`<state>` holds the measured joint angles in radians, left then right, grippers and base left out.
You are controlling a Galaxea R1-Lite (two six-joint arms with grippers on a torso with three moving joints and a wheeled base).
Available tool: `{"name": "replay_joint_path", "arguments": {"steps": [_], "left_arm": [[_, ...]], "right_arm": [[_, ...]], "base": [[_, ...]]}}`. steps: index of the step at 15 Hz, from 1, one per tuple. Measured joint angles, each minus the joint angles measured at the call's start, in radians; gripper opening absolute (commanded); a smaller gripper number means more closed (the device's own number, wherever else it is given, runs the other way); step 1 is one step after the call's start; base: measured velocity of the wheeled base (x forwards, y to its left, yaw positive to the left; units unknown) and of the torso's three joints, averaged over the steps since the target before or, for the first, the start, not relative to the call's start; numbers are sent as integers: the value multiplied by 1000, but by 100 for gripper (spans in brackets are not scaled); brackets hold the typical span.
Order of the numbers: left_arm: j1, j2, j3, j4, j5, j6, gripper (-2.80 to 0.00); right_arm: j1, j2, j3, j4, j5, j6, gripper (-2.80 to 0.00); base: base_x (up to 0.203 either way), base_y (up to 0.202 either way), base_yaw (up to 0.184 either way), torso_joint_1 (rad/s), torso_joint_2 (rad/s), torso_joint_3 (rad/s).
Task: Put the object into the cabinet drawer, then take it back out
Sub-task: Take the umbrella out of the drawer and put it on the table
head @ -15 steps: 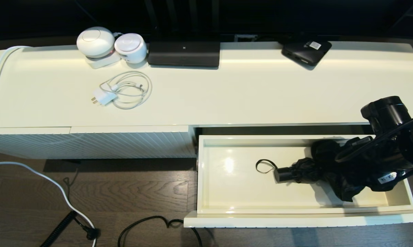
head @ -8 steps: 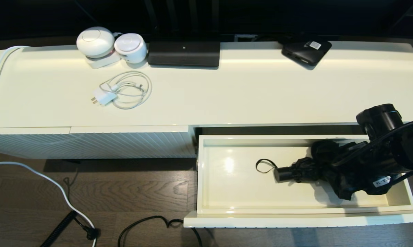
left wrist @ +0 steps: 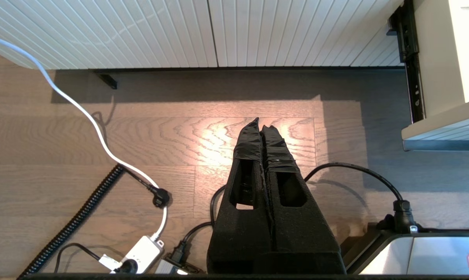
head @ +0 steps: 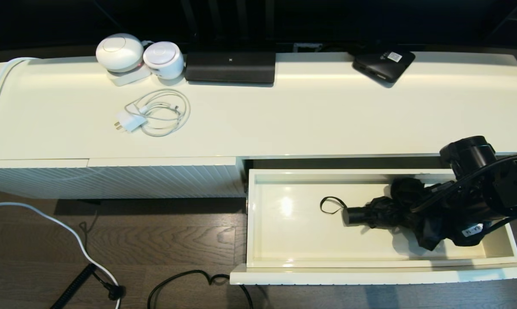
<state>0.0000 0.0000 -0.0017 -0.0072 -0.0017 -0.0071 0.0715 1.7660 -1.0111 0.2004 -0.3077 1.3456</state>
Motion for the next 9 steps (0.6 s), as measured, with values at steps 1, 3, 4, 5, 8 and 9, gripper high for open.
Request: {"name": "replay_joint_path", "arguments": {"steps": [1,3,4,5,8,9], "left_arm": [[0,0,0,0,0,0,-280],[0,0,1,0,0,0,-280],[0,0,1,0,0,0,-280],[0,0,1,0,0,-1,-280],[0,0,1,0,0,0,-280],[0,0,1,0,0,0,-280]], "right_arm": [[0,0,-1,0,0,1,-280],[0,1,-1,-1,1,2,-280],[0,2,-1,-3,2,2,-280],[0,2,1,-7,2,2,-280],[0,1,4,-11,1,1,-280],[0,0,5,-9,1,-2,-280]], "base": [[0,0,0,0,0,0],[0,0,0,0,0,0],[0,0,0,0,0,0],[0,0,0,0,0,0],[0,0,0,0,0,0],[0,0,0,0,0,0]]}}
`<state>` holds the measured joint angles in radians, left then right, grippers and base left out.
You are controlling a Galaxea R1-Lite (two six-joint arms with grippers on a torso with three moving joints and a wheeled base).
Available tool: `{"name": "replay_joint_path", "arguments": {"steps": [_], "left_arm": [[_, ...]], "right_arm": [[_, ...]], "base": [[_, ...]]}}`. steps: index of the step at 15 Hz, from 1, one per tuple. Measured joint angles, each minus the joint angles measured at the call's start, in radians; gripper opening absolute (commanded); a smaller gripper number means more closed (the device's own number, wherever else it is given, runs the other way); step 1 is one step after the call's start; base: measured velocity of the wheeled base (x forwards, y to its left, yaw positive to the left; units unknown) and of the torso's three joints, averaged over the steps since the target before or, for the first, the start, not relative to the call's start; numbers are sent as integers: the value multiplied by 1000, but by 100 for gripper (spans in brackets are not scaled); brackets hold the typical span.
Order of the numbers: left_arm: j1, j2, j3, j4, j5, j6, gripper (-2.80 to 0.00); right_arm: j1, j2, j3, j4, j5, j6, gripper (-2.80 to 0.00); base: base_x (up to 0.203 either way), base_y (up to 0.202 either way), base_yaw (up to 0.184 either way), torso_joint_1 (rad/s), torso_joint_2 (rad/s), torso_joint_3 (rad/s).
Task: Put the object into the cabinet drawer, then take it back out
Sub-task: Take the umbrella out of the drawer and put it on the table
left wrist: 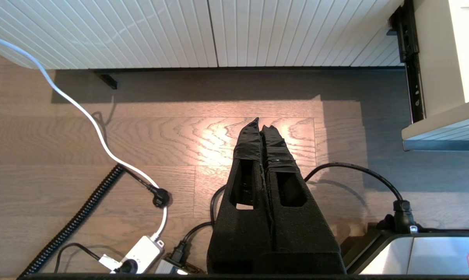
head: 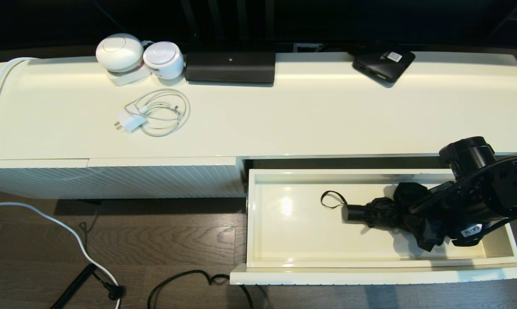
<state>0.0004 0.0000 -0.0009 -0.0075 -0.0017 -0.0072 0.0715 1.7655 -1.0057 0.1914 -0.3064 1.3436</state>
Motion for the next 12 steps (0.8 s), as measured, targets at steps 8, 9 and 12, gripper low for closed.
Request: {"name": "replay_joint_path", "arguments": {"steps": [8,9,12], "left_arm": [[0,0,0,0,0,0,-280],[0,0,0,0,0,0,-280],[0,0,0,0,0,0,-280]], "right_arm": [[2,-105,7,61,1,-4,-280],[4,-125,1,82,0,-6,-280],[16,-186,-34,156,-6,-23,-280]], "base": [[0,0,0,0,0,0],[0,0,0,0,0,0],[0,0,0,0,0,0]]}}
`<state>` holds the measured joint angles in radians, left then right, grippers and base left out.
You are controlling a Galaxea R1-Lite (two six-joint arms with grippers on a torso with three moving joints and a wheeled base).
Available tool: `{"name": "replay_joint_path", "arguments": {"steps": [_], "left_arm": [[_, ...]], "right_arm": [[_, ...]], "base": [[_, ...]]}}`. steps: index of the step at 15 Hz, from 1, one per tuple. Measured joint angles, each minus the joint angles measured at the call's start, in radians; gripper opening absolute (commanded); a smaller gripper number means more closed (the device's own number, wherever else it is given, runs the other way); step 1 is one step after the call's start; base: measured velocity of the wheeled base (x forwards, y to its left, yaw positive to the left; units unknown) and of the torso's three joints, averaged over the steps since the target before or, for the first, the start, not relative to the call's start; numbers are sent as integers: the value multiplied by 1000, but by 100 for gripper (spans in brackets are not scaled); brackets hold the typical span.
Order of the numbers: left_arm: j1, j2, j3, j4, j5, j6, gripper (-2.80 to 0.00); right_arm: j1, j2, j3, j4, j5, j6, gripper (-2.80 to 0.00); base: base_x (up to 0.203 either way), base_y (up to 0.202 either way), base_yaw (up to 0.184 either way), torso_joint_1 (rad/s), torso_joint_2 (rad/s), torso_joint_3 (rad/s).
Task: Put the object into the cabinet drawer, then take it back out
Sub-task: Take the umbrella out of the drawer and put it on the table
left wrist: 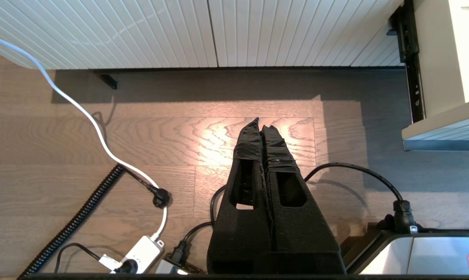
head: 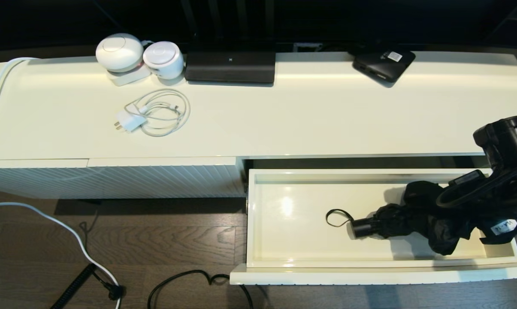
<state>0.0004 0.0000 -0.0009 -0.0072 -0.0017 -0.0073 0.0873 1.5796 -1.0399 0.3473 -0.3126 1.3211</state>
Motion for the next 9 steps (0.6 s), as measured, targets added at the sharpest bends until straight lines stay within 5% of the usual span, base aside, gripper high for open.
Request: {"name": "replay_joint_path", "arguments": {"steps": [9], "left_arm": [[0,0,-1,0,0,0,-280]], "right_arm": [[88,-144,-137,223,-48,2,-280]], "base": [[0,0,0,0,0,0]]}}
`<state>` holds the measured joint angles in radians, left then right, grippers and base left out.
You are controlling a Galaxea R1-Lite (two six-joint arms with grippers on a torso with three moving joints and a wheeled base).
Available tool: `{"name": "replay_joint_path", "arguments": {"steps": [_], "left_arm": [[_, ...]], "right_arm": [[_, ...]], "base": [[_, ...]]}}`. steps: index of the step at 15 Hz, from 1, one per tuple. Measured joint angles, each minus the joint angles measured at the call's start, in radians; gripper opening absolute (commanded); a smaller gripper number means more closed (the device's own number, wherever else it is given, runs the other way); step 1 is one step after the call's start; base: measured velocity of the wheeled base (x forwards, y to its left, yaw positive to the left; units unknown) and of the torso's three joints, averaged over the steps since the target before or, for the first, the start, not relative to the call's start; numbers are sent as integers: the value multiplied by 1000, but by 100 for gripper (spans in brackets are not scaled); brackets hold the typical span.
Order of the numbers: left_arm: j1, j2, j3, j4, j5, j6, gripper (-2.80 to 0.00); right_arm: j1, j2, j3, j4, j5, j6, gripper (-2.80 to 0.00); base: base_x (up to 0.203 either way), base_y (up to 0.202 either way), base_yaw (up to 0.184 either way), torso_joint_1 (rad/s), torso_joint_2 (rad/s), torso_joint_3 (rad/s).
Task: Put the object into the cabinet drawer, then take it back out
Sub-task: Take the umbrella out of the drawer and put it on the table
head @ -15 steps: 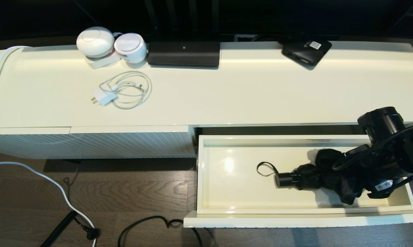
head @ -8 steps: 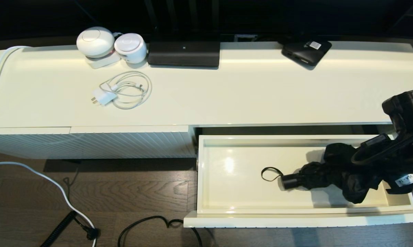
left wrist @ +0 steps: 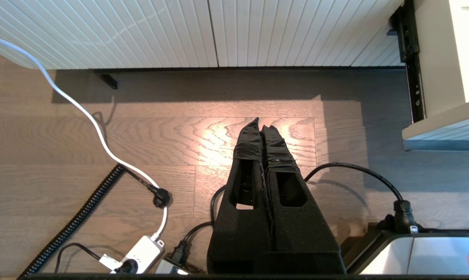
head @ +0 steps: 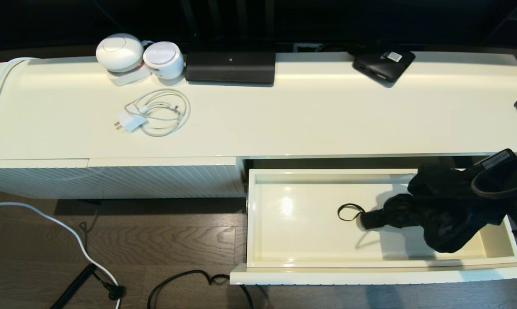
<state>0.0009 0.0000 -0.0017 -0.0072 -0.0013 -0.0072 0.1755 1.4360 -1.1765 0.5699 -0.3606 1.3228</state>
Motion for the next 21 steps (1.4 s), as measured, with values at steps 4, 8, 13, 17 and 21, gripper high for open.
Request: {"name": "replay_joint_path", "arguments": {"steps": [4,8,13,17,21], "left_arm": [[0,0,1,0,0,0,-280],[0,0,0,0,0,0,-280],[0,0,0,0,0,0,-280],[0,0,1,0,0,0,-280],[0,0,1,0,0,0,-280]], "right_arm": [[51,-40,-55,80,-70,-3,-280],[100,-74,-102,162,-79,-3,-280],[164,-116,-158,190,-145,-62,-280],[165,-142,-248,192,-148,-141,-280],[161,-140,-338,200,-146,-181,-280]], "base": [[0,0,0,0,0,0],[0,0,0,0,0,0],[0,0,0,0,0,0],[0,0,0,0,0,0],[0,0,0,0,0,0]]}}
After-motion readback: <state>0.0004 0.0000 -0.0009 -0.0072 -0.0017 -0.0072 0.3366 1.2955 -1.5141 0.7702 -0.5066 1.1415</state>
